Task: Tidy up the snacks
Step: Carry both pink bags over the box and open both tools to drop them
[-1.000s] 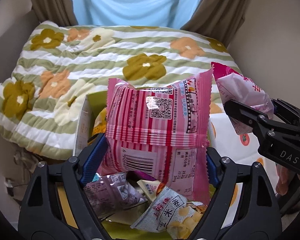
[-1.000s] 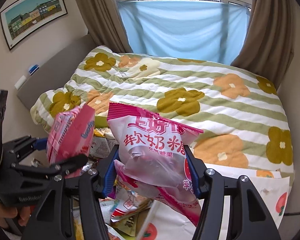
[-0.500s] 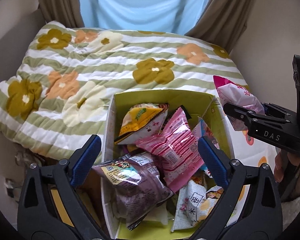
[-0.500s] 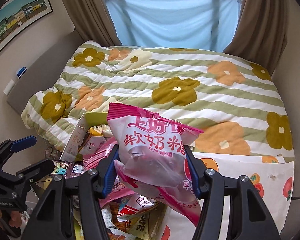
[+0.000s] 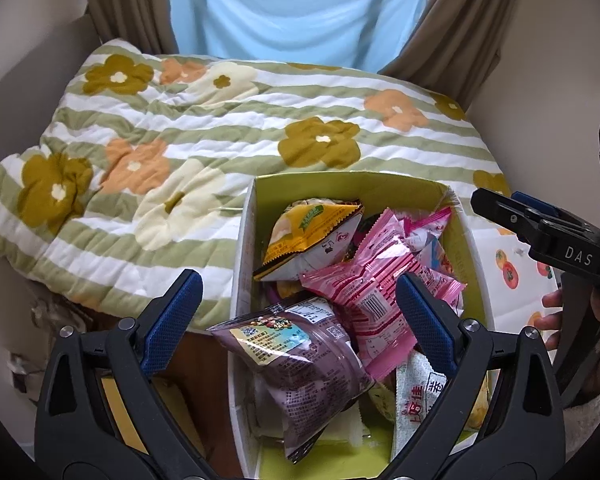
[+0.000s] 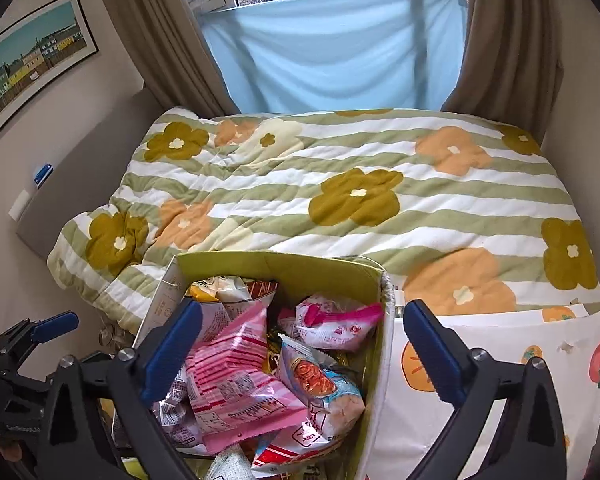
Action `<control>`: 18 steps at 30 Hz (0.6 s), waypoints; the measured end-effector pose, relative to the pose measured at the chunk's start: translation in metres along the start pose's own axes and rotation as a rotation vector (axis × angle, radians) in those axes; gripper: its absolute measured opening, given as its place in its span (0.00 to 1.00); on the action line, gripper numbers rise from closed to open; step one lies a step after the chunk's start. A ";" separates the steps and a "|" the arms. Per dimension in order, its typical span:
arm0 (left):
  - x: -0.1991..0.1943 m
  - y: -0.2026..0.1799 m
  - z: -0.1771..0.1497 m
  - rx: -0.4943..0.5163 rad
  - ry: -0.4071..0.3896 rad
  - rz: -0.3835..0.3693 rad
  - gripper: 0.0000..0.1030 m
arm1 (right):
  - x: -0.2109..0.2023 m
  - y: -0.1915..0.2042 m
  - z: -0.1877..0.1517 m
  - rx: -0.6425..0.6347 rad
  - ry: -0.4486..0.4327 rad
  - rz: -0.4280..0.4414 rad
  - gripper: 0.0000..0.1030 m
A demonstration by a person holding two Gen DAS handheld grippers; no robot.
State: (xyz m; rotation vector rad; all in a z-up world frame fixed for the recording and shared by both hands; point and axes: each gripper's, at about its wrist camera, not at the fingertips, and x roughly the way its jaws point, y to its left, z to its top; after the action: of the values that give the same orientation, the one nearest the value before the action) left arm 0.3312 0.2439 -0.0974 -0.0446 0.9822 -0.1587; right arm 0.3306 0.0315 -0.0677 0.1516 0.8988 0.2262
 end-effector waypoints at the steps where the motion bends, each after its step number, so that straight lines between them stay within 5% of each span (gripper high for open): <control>1: -0.002 -0.001 -0.002 -0.001 -0.002 0.003 0.94 | -0.002 -0.001 -0.002 0.001 -0.004 -0.004 0.97; 9: -0.042 -0.021 -0.017 0.006 -0.068 0.027 0.94 | -0.044 0.000 -0.013 0.002 -0.062 0.008 0.97; 18: -0.126 -0.084 -0.063 0.039 -0.206 0.070 0.94 | -0.155 -0.002 -0.049 -0.081 -0.216 -0.007 0.97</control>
State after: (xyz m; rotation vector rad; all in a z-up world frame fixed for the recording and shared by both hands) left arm 0.2007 0.1821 -0.0192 0.0090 0.7736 -0.1066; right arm 0.1996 -0.0086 0.0190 0.0955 0.6741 0.2349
